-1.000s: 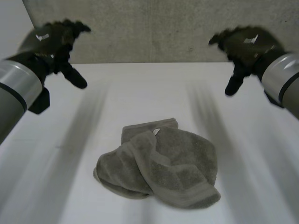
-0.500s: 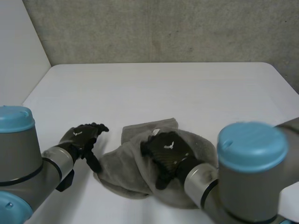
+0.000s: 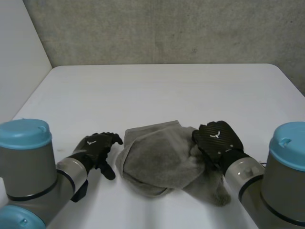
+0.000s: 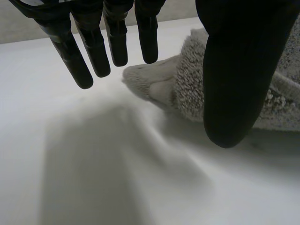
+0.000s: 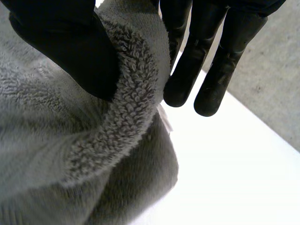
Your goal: Fold the towel.
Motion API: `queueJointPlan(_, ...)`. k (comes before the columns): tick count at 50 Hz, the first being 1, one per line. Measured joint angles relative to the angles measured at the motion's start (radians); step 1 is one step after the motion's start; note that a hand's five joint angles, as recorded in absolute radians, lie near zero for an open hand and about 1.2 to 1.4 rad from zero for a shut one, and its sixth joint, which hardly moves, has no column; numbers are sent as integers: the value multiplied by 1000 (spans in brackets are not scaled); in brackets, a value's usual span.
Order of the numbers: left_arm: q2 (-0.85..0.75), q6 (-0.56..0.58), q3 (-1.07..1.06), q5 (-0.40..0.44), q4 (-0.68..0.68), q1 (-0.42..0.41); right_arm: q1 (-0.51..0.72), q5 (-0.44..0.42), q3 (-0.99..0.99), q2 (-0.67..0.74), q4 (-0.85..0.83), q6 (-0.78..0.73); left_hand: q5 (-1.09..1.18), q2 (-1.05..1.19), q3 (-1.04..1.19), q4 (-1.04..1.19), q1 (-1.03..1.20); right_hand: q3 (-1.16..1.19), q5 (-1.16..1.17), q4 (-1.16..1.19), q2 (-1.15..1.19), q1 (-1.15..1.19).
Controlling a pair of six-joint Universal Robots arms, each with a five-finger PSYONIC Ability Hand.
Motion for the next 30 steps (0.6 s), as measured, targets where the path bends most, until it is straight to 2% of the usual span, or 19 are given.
queueJointPlan(10,-61,-2,39,2,28,-88,-74,-42,64,-21,24,-62,11,10,12,12,8,0,0,0,0,1)
queueJointPlan(19,-72,-31,83,0,27,-124,-95,-52,91,-29,17,-105,15,15,16,16,12,0,0,0,0,1)
queueJointPlan(22,-87,-48,116,0,27,-134,-98,-56,87,-29,11,-112,433,456,456,435,451,0,0,1,0,1)
queueJointPlan(23,-91,-50,122,0,27,-136,-99,-57,85,-29,10,-113,433,456,456,435,451,0,0,1,0,1)
queueJointPlan(24,-103,-53,143,-1,27,-140,-103,-61,76,-28,3,-118,649,669,658,660,648,0,0,1,0,1)
queueJointPlan(26,-118,-54,175,-1,29,-146,-108,-66,59,-28,-9,-124,747,777,773,774,731,0,1,1,4,1)
queueJointPlan(30,-147,-52,280,-12,31,-151,-118,-75,7,-28,-63,-130,782,811,815,816,745,1,1,1,4,1)
